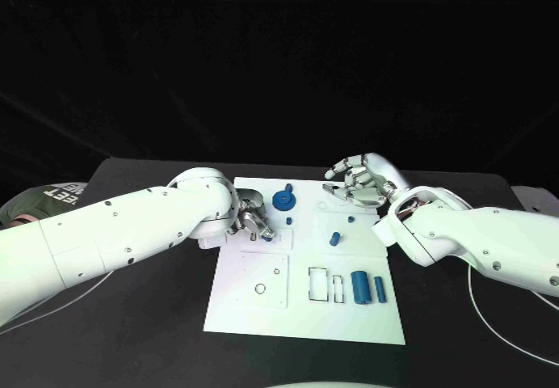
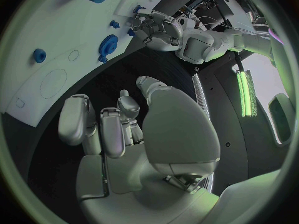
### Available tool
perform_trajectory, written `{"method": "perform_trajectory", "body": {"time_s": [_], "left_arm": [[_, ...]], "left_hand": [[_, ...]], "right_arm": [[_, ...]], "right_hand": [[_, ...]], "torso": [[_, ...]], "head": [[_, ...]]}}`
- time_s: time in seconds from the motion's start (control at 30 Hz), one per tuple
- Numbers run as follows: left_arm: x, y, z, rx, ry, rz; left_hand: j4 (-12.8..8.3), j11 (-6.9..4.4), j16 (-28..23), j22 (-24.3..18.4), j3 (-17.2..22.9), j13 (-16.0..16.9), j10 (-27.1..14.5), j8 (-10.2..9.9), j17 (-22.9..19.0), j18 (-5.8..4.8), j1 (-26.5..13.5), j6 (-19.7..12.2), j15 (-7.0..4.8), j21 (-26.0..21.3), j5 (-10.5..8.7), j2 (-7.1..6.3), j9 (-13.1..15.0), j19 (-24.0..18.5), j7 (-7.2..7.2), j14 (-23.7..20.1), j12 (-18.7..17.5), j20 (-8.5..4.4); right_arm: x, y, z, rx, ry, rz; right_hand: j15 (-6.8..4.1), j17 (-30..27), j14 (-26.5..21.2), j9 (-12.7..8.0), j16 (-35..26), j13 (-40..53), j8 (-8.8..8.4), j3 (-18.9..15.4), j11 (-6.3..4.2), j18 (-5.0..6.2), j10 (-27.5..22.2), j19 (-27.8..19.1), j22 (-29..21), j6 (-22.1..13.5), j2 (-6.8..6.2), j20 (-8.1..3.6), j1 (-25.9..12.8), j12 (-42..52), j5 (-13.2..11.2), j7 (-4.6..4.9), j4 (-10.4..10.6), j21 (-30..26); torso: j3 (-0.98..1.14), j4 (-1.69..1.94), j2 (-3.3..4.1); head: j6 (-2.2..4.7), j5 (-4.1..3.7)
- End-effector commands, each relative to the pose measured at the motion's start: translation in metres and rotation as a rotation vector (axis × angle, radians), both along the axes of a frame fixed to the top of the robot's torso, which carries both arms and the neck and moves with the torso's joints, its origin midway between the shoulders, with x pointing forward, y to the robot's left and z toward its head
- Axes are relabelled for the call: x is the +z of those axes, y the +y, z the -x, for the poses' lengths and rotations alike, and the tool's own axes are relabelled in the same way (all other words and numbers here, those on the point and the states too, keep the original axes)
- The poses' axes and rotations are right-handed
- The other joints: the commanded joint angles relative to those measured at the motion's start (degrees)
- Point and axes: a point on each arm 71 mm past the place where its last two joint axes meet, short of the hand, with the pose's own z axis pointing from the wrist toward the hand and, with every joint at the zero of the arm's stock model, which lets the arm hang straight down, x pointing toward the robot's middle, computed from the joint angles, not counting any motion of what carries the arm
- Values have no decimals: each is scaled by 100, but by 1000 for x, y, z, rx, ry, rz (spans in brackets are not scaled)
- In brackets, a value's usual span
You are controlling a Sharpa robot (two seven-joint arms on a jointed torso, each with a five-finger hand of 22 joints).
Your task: Assemble the parts on the task board
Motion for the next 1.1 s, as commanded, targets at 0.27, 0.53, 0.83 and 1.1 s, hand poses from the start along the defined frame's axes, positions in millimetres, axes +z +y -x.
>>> {"method": "perform_trajectory", "body": {"time_s": [0.27,0.53,0.83,1.1], "left_arm": [[-6,-1,4,-25,34,-29],[-6,-1,4,-27,38,-33],[-7,-2,3,-33,47,-42],[-7,-1,3,-29,48,-43]], "left_hand": [[-744,-39,27,2,739,-8,-14,19,1347,-57,43,158,-43,22,23,74,21,49,-215,564,-25,1],[-738,-33,23,1,714,-22,-19,27,1337,-57,5,151,-43,21,8,61,33,47,-209,561,-36,-3],[-620,-38,19,-3,571,-26,-11,41,1328,-56,-189,147,-46,14,-11,63,56,41,-226,559,-37,-7],[-432,-55,31,20,405,11,2,36,1353,-61,-459,181,-58,19,-20,103,61,50,-249,565,-12,-17]], "right_arm": [[1,1,1,15,-17,3],[1,1,0,13,-16,3],[1,1,0,11,-18,3],[1,1,0,9,-16,3]], "right_hand": [[-42,3,197,-9,-34,2,-3,16,-9,26,-2,-11,485,2,24,-4,-65,1,32,-17,27,-8],[-43,-5,196,-10,-40,-12,-2,14,-9,28,-9,-12,480,3,24,-5,-80,-12,32,-18,31,-18],[-44,0,197,-10,-38,-5,-1,16,-10,28,-2,-10,479,4,29,-5,-85,-3,36,-19,32,-19],[-44,-3,197,-11,-41,-8,0,17,-11,27,-2,-7,481,5,30,-6,-89,-4,39,-20,32,-14]], "torso": [[-1,0,7],[1,1,3],[3,-2,3],[5,-4,5]], "head": [[-16,-5],[-17,0],[-22,3],[-29,-7]]}}
